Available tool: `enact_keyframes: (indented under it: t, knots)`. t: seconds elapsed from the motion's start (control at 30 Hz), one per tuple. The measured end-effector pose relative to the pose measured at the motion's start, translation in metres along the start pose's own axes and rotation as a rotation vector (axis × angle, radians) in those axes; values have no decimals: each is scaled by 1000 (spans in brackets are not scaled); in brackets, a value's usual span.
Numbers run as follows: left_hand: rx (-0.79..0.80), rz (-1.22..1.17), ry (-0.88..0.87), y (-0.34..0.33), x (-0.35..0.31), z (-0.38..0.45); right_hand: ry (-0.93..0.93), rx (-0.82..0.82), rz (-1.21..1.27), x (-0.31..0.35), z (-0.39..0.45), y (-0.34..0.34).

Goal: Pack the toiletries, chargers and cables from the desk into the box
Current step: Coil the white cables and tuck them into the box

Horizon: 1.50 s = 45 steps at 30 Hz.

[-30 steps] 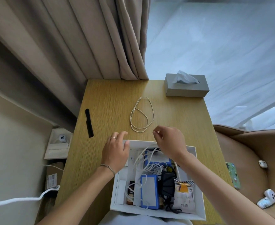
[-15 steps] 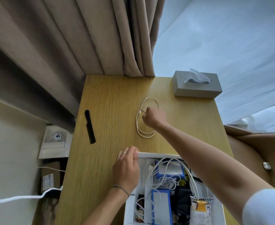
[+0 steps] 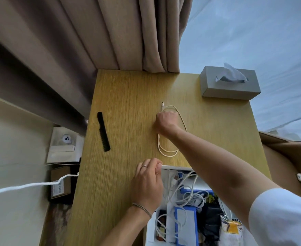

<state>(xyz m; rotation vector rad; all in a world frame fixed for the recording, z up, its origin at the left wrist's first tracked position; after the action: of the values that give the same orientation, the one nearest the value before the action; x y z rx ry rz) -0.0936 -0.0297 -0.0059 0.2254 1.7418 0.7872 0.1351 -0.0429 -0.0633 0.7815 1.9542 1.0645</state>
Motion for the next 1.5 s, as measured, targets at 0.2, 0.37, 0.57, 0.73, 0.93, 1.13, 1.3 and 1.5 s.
enact_keyframes:
  t: [0.2,0.37,0.57,0.73,0.93,1.13,1.3,1.5]
  knots:
    - [-8,5,5,0,-1,-1,60,-21,-55,6,-7,-6]
    - [-15,-5,3,-1,0,0,32,-20,247,-11,-4,-16]
    - [-29,-1,-5,-1,1,-1,-113,197,1351,-44,-16,-25]
    - [-25,-1,-12,-2,1,-2,-71,172,1565,-70,-45,-2]
    - [-28,-4,-17,-4,3,-1,20,60,1613,-103,-97,47]
    - [-40,-34,-14,-4,5,-1,130,-4,1641,-126,-163,90]
    - [-52,-44,-26,-3,4,-3,271,-9,1686,-140,-224,113]
    - [-46,-67,-27,-3,4,-3,367,3,1722,-149,-280,113]
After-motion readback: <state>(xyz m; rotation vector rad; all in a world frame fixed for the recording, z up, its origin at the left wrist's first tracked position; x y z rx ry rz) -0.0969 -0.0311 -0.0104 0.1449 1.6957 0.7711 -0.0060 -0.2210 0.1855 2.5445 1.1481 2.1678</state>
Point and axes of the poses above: each hand's wrist, its own z-axis towards the middle knuckle, its own y-axis out of the back of the hand, x = y × z, the point moved 4 cm from there along z, towards the middle knuckle, and after that the axes turned 9 degrees about -z, right-handed, at the moved point
